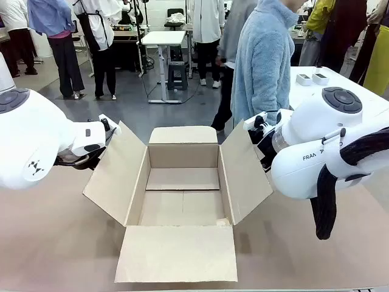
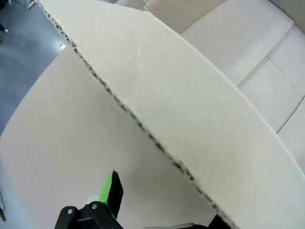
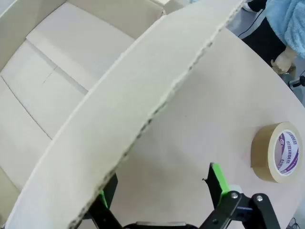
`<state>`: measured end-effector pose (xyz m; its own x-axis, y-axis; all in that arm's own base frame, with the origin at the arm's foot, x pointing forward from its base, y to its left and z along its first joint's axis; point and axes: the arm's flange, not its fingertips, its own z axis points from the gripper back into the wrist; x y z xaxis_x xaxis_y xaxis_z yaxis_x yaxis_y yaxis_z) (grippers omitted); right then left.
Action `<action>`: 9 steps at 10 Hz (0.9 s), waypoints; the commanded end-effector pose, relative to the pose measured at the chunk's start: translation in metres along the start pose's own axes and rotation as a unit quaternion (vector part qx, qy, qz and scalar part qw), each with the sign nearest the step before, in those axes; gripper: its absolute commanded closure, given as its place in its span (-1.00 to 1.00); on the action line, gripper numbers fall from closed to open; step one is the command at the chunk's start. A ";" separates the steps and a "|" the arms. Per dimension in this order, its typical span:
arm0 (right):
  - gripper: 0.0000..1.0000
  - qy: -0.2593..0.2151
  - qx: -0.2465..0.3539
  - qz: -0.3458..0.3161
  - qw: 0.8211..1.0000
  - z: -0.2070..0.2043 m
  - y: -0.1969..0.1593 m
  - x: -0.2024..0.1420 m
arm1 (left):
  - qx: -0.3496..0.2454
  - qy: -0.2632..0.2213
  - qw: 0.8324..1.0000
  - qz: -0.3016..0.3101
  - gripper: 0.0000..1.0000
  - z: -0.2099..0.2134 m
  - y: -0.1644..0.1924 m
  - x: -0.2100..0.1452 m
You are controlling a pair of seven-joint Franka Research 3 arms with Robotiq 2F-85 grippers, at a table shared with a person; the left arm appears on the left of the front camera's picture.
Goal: Wrap the clocks to prevent damage.
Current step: Open the side flaps of the Package Box.
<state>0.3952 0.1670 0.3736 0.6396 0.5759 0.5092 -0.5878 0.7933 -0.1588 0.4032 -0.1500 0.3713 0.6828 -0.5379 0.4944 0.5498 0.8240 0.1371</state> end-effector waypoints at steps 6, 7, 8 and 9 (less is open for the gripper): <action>-1.00 0.000 0.000 0.000 1.000 0.000 0.000 0.000 | 0.000 -0.001 1.000 0.000 -1.00 0.000 0.000 0.000; -1.00 0.000 0.000 0.000 1.000 0.000 0.000 0.000 | 0.000 -0.001 1.000 0.000 -1.00 0.000 0.000 0.000; -1.00 0.000 0.000 0.000 1.000 0.000 0.000 0.000 | 0.000 -0.001 1.000 0.000 -1.00 0.000 0.000 0.000; -1.00 0.000 0.000 0.000 1.000 0.000 0.000 0.000 | 0.000 -0.001 1.000 0.000 -1.00 0.000 0.000 0.000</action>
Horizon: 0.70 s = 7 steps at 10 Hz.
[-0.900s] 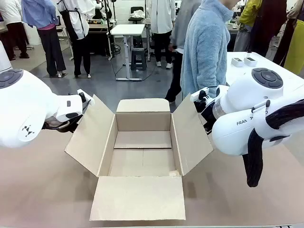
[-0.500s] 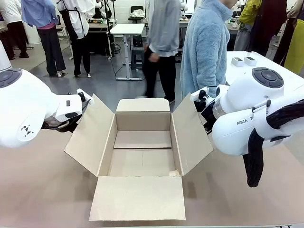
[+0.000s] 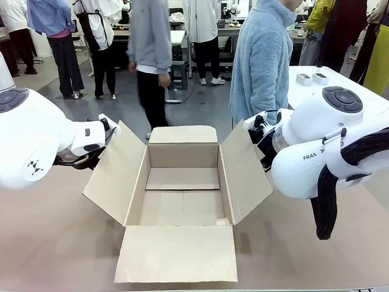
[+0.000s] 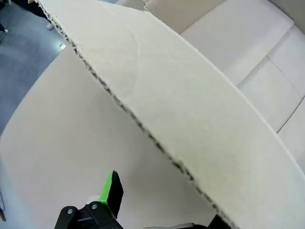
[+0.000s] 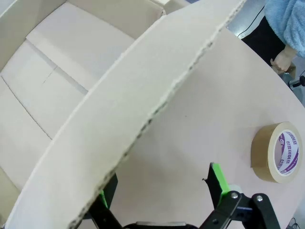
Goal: Wrap the clocks to prevent damage.
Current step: Open the side flaps of the Package Box.
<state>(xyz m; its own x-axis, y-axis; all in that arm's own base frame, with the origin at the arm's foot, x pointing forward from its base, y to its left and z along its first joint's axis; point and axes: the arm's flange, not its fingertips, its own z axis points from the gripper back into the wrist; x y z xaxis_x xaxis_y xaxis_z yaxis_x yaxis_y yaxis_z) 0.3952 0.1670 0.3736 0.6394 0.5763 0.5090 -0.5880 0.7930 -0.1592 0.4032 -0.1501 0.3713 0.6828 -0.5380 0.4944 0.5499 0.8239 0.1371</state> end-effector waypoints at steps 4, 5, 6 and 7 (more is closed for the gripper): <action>-1.00 0.000 0.000 0.000 1.000 0.000 0.000 0.000 | 0.000 -0.001 1.000 0.000 -1.00 0.000 0.000 0.000; -1.00 0.000 0.000 0.000 1.000 0.000 0.000 0.000 | 0.000 -0.001 1.000 0.000 -1.00 0.000 0.000 0.000; -1.00 0.000 0.000 0.000 1.000 0.000 0.000 0.000 | 0.000 -0.001 1.000 0.000 -1.00 0.000 0.000 0.000; -1.00 0.000 0.000 0.000 1.000 0.000 0.000 0.000 | 0.000 -0.001 1.000 0.000 -1.00 0.000 0.000 0.000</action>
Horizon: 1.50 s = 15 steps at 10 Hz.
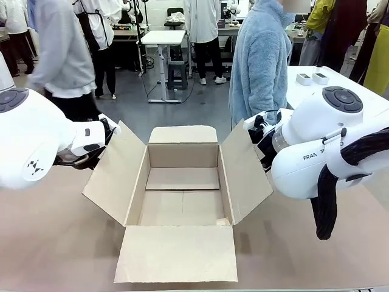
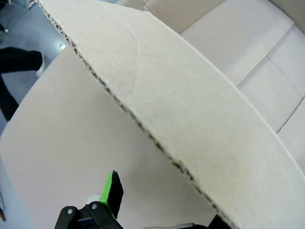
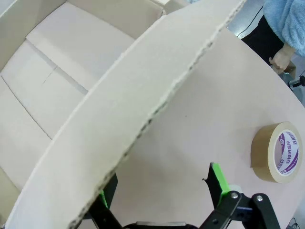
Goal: Wrap the clocks to prevent damage.
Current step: Open the side flaps of the Package Box.
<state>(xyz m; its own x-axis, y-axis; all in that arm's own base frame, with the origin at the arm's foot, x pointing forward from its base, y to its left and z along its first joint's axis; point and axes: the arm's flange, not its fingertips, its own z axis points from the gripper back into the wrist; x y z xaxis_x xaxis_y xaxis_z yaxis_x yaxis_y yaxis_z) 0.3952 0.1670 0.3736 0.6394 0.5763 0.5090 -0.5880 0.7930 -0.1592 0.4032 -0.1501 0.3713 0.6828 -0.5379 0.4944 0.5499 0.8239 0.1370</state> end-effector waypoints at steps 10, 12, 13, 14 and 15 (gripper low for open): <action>-1.00 0.054 -0.069 -0.018 0.996 0.178 -0.045 0.073 | 0.067 0.004 0.997 -0.033 -1.00 0.206 0.016 0.037; -1.00 0.042 -0.067 0.010 0.997 0.232 -0.014 0.100 | 0.062 0.008 0.997 -0.048 -1.00 0.241 -0.011 0.060; -1.00 0.049 -0.070 0.014 0.996 0.247 -0.002 0.108 | 0.070 0.011 0.996 -0.046 -1.00 0.253 -0.025 0.063; -1.00 0.062 -0.078 0.011 0.995 0.247 0.000 0.111 | 0.062 0.016 0.997 -0.038 -1.00 0.256 -0.027 0.068; -1.00 0.034 -0.066 0.019 0.997 0.248 -0.004 0.103 | 0.065 0.000 0.996 -0.055 -1.00 0.255 -0.016 0.056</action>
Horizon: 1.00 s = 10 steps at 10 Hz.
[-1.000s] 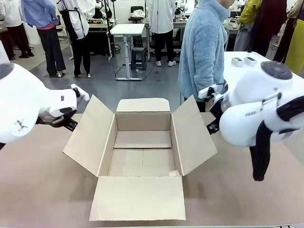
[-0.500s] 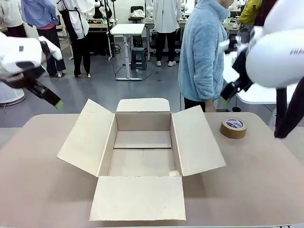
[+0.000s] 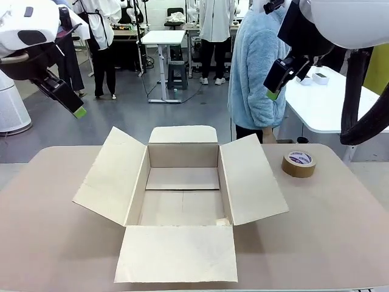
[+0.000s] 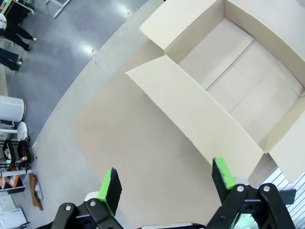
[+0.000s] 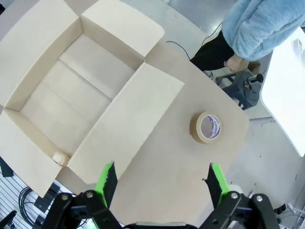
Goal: Wrap the clocks to prevent damage.
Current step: Open the side flaps of the Package Box.
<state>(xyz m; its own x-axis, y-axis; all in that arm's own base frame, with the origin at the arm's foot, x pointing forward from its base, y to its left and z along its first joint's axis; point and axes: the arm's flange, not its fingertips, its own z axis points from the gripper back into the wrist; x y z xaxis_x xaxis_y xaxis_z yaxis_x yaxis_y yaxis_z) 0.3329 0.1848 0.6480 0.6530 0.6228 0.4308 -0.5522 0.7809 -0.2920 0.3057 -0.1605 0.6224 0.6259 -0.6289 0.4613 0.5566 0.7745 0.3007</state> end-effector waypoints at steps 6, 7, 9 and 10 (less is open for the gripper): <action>-1.00 -0.085 0.173 0.048 0.980 -0.020 -0.045 -0.011 | -0.153 -0.051 0.984 -0.076 -1.00 -0.013 0.045 0.007; -1.00 -0.124 0.215 0.054 0.967 -0.022 -0.059 -0.015 | -0.197 -0.050 0.974 -0.104 -1.00 -0.013 0.056 0.010; -1.00 -0.195 0.276 0.065 0.939 -0.027 -0.083 -0.026 | -0.270 -0.072 0.952 -0.126 -1.00 -0.017 0.076 0.008; -1.00 -0.235 0.296 0.062 0.924 -0.034 -0.094 -0.033 | -0.301 -0.104 0.937 -0.140 -1.00 -0.020 0.085 0.004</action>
<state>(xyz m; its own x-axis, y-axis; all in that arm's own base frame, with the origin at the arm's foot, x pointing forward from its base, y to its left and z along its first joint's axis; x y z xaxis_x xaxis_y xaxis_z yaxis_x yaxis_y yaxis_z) 0.3797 0.1001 0.6461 0.3691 0.5424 0.7547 -0.8518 0.5222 0.0413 0.3600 -0.1082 0.6281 0.3453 -0.7240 0.5972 0.9045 0.4263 -0.0061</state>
